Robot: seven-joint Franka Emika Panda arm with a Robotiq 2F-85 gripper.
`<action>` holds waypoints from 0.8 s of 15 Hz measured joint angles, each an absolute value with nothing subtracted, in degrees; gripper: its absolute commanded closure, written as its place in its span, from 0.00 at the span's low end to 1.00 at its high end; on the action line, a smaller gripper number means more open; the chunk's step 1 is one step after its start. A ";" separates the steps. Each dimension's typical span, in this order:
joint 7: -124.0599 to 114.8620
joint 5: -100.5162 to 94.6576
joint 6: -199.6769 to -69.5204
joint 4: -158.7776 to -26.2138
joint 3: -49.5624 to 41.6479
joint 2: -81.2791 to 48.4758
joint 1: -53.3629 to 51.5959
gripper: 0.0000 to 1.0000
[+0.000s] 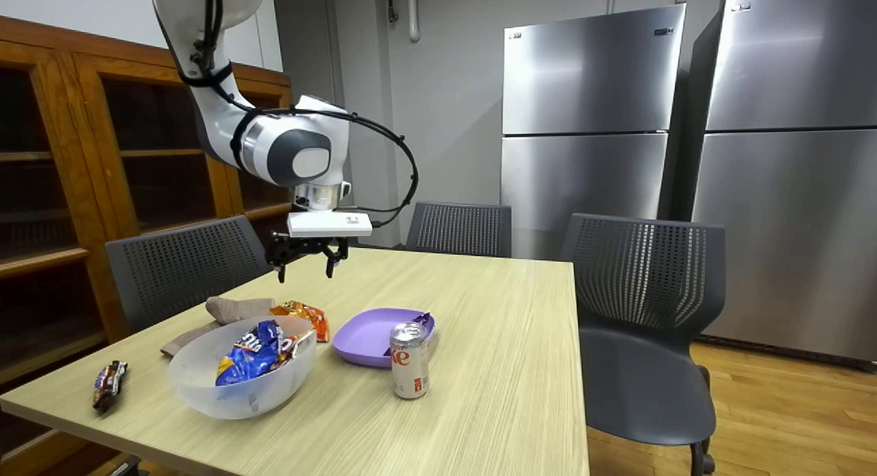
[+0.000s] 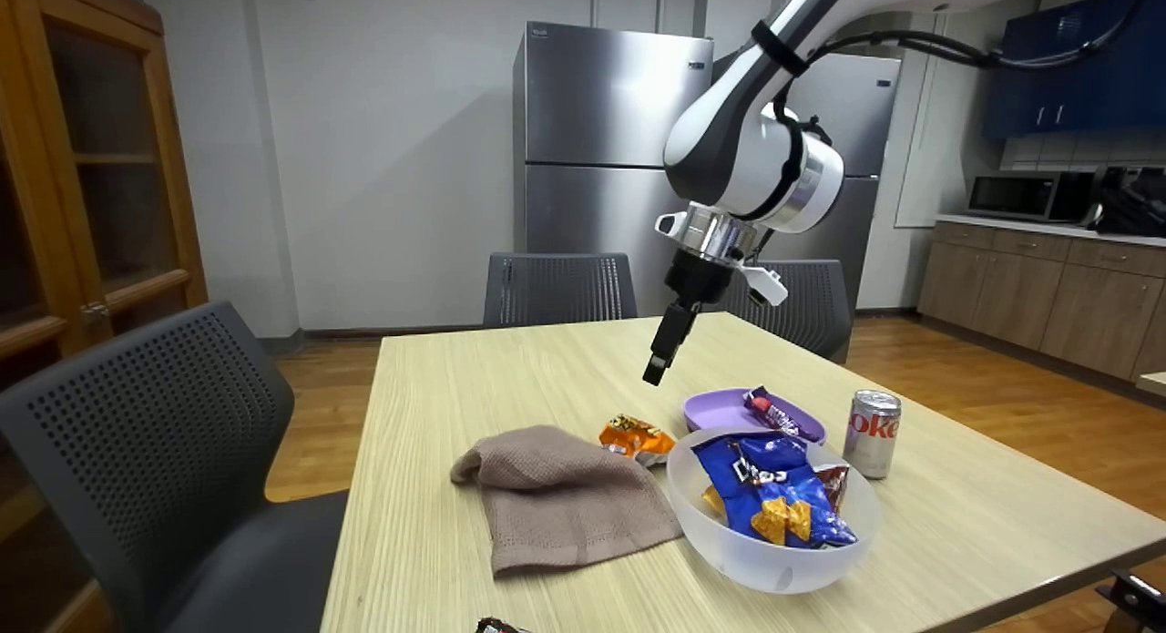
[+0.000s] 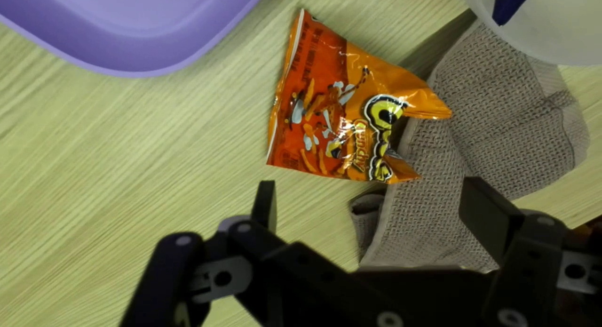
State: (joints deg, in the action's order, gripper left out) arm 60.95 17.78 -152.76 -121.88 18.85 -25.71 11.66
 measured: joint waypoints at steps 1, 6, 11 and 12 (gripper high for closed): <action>61.10 17.66 -152.93 -122.10 18.81 -25.96 11.27 0.00; 61.08 16.30 -156.77 -122.81 18.51 -27.99 9.11 0.00; 58.95 12.43 -162.85 -122.84 16.81 -30.73 6.75 0.00; 58.17 11.38 -163.59 -122.84 16.41 -31.21 6.37 0.00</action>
